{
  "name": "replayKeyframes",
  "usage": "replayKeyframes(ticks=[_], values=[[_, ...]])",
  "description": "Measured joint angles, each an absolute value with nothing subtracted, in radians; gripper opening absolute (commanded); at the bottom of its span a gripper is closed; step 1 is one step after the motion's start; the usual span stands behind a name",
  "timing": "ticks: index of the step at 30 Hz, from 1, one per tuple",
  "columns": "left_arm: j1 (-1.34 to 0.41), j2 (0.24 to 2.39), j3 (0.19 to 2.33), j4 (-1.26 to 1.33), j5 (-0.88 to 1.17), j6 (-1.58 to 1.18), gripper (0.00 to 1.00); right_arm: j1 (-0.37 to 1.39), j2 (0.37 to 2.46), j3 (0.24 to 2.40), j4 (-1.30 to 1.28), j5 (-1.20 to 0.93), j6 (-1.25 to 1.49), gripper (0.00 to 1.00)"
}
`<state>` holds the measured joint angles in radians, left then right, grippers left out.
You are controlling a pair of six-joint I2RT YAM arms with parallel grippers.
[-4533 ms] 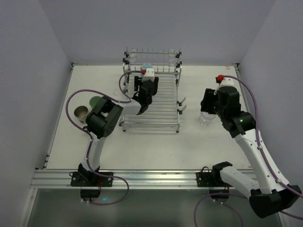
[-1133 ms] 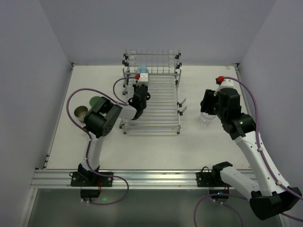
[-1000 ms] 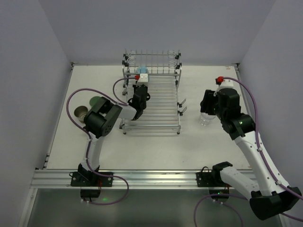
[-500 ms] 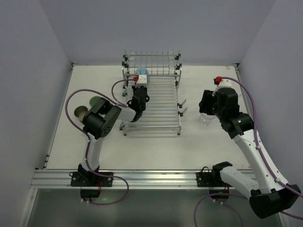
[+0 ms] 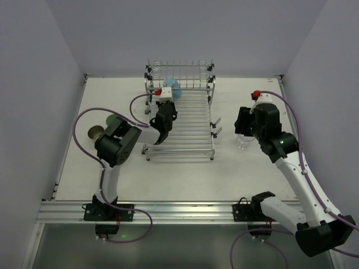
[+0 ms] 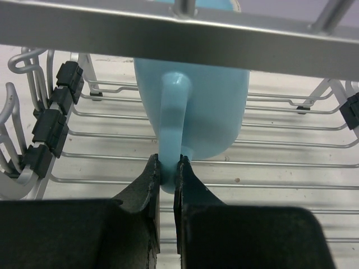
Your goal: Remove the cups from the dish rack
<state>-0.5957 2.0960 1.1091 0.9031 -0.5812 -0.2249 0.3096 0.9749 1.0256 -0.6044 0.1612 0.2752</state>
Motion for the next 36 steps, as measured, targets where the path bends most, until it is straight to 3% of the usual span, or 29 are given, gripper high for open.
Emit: replayKeyframes(ticks=[28, 36], values=[[-0.678, 1.911, 0.88, 0.902, -0.701, -0.127, 0.0, 0.317, 0.975, 1.026, -0.604, 0.16, 0.275, 0.55], [-0.773, 1.825, 0.852, 0.844, -0.773, -0.121, 0.0, 0.322, 0.975, 1.025, -0.604, 0.155, 0.276, 0.55]])
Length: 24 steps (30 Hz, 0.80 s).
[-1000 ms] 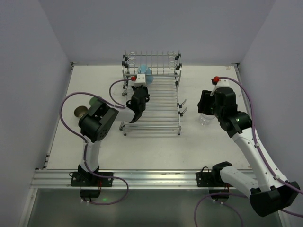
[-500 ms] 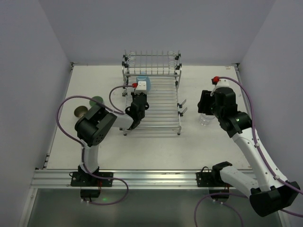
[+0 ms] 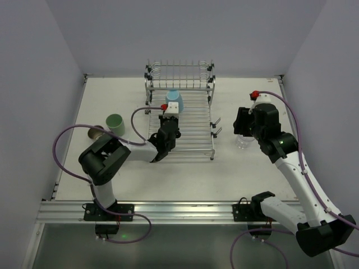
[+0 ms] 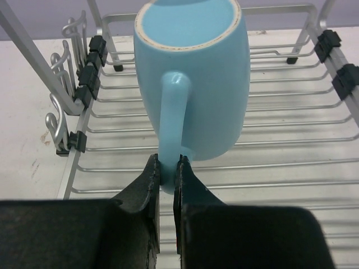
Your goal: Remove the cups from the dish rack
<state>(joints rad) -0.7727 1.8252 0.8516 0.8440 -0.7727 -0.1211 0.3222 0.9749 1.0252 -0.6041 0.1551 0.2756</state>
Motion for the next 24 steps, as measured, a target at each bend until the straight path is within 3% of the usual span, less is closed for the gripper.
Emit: replayKeyframes(ticks=[24], values=[[-0.838, 1.489, 0.758, 0.304, -0.71, -0.462, 0.0, 0.354, 1.0, 1.025, -0.606, 0.112, 0.276, 0.56]])
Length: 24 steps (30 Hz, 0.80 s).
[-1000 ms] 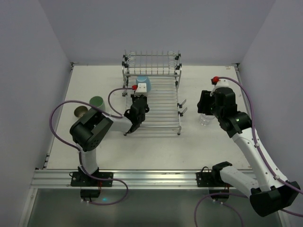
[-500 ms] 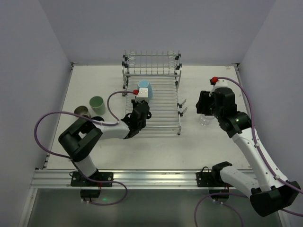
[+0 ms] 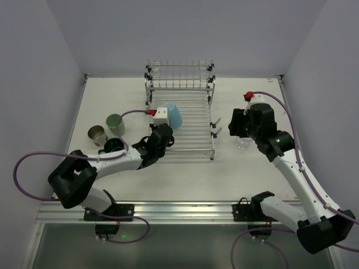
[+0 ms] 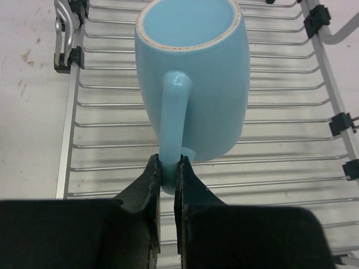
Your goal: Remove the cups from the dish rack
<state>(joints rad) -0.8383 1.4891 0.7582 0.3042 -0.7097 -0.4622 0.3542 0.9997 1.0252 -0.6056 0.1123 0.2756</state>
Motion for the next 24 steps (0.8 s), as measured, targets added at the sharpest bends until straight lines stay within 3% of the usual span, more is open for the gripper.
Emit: replayKeyframes(ticks=[11, 24], values=[[-0.841, 1.274, 0.702, 0.194, -0.59, -0.622, 0.0, 0.388, 1.019, 1.025, -0.603, 0.053, 0.289, 0.55], [-0.841, 1.146, 0.655, 0.143, -0.492, -0.745, 0.0, 0.388, 1.016, 1.012, -0.467, -0.215, 0.395, 0.54]])
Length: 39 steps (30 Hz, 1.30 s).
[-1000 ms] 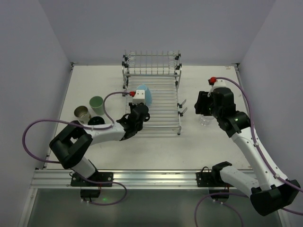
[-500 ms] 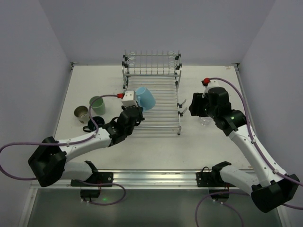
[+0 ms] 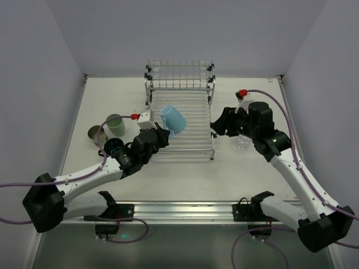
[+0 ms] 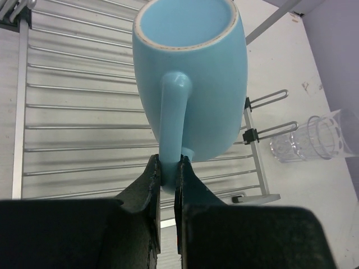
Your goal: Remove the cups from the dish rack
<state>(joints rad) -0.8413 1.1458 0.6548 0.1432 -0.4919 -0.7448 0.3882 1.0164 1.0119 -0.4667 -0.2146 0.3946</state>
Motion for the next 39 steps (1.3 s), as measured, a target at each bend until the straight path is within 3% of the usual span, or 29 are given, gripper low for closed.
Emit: replayKeyframes(ticks=[8, 10, 11, 22, 30, 39], values=[[-0.841, 1.071, 0.642, 0.136, -0.439, -0.836, 0.0, 0.388, 1.032, 0.883, -0.236, -0.4, 0.537, 0.56], [-0.841, 1.048, 0.639, 0.138, -0.426, -0.87, 0.0, 0.388, 1.031, 0.838, -0.152, -0.44, 0.59, 0.67], [-0.841, 1.035, 0.635, 0.141, -0.42, -0.885, 0.0, 0.388, 1.028, 0.811, -0.107, -0.456, 0.621, 0.68], [-0.841, 0.949, 0.566, 0.203, -0.365, -1.039, 0.0, 0.388, 0.989, 0.517, 0.493, -0.576, 0.958, 0.7], [-0.841, 0.946, 0.505, 0.315, -0.3, -1.139, 0.0, 0.388, 1.159, 0.419, 1.016, -0.655, 1.156, 0.7], [-0.841, 0.933, 0.448, 0.422, -0.272, -1.221, 0.0, 0.402, 1.247, 0.381, 1.243, -0.673, 1.235, 0.68]])
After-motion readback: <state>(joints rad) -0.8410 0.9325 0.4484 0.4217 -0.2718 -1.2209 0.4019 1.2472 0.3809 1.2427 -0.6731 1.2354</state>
